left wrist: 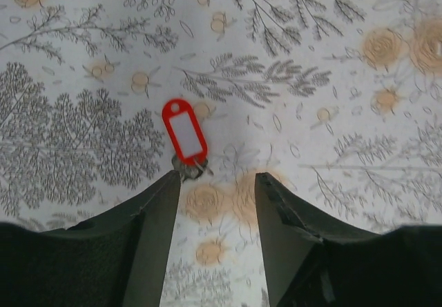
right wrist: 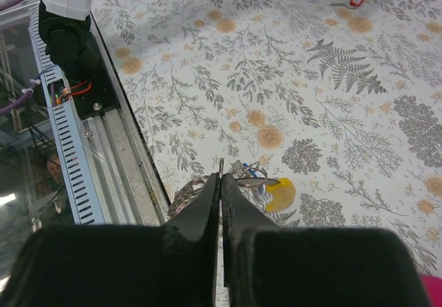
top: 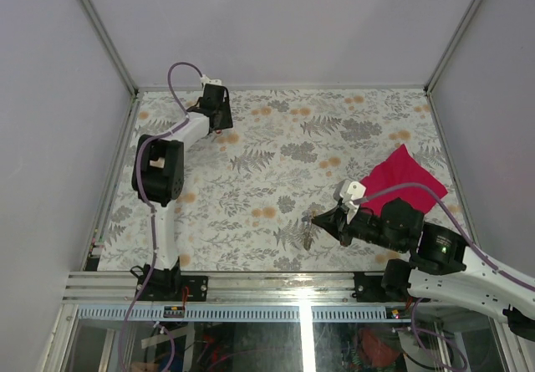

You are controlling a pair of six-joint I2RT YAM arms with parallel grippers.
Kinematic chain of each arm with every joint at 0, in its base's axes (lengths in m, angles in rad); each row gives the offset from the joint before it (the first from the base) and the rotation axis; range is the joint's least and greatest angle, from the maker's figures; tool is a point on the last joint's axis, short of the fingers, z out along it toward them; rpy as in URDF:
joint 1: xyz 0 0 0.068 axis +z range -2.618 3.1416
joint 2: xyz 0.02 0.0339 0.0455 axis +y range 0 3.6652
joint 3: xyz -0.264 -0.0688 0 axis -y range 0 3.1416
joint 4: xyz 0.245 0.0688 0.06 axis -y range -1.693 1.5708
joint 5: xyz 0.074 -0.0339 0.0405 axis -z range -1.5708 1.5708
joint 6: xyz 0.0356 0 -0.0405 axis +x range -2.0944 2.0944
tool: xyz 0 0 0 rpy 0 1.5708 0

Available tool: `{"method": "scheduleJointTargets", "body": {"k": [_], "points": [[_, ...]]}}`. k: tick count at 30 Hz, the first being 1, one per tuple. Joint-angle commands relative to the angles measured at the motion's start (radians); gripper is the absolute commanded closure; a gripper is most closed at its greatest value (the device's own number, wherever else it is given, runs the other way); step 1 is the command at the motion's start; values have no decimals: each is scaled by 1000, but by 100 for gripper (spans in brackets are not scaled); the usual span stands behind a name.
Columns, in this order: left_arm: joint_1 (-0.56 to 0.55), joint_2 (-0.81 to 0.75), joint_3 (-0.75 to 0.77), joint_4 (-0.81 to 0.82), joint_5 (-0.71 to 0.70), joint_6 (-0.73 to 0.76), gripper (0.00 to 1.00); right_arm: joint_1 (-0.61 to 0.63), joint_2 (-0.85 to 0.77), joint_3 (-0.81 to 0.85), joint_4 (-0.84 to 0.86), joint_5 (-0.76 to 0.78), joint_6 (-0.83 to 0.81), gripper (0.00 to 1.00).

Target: Put the keys on the keyring

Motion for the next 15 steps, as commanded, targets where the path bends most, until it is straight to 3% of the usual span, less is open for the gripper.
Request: {"method": "scheduleJointTargets", "body": {"k": [1, 6, 15], "points": [[13, 81, 87, 47, -65, -22, 53, 5, 11, -7, 105, -31, 24, 100], [17, 146, 144, 39, -79, -33, 54, 6, 10, -16, 95, -22, 12, 100], [17, 202, 211, 5, -66, -36, 67, 6, -31, -28, 70, 6, 0, 100]]}}
